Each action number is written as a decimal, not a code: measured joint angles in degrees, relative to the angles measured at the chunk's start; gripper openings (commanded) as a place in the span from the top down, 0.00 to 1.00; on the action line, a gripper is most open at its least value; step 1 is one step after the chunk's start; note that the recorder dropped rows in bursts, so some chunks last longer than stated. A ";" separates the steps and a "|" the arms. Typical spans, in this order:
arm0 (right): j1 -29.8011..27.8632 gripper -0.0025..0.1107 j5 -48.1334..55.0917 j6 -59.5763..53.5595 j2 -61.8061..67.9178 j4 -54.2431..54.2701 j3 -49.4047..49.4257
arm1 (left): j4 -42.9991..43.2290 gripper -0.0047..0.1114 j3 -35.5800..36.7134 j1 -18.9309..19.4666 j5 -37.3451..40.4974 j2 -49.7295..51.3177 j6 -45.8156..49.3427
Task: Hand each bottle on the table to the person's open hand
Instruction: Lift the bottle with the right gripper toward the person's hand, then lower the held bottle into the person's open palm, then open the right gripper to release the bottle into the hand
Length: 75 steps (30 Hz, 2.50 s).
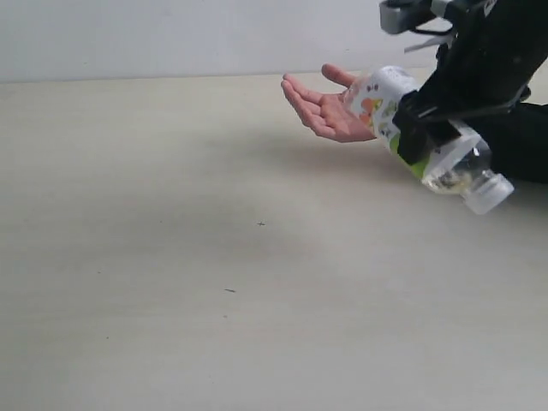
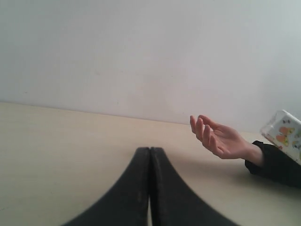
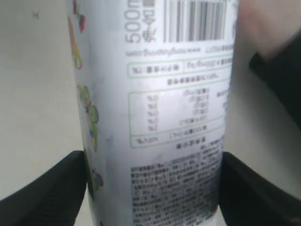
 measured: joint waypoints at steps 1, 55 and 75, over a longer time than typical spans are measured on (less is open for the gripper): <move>-0.59 0.98 -0.14 0.14 0.78 0.00 -1.61 | 0.00 0.96 0.00 0.00 0.00 0.00 0.00; -1.88 0.27 6.36 1.52 28.33 9.18 -29.92 | 0.00 0.96 0.00 0.00 0.00 0.00 0.00; -1.88 0.29 5.20 -0.77 19.85 8.56 -29.81 | 0.00 0.96 0.00 0.00 0.00 0.00 0.00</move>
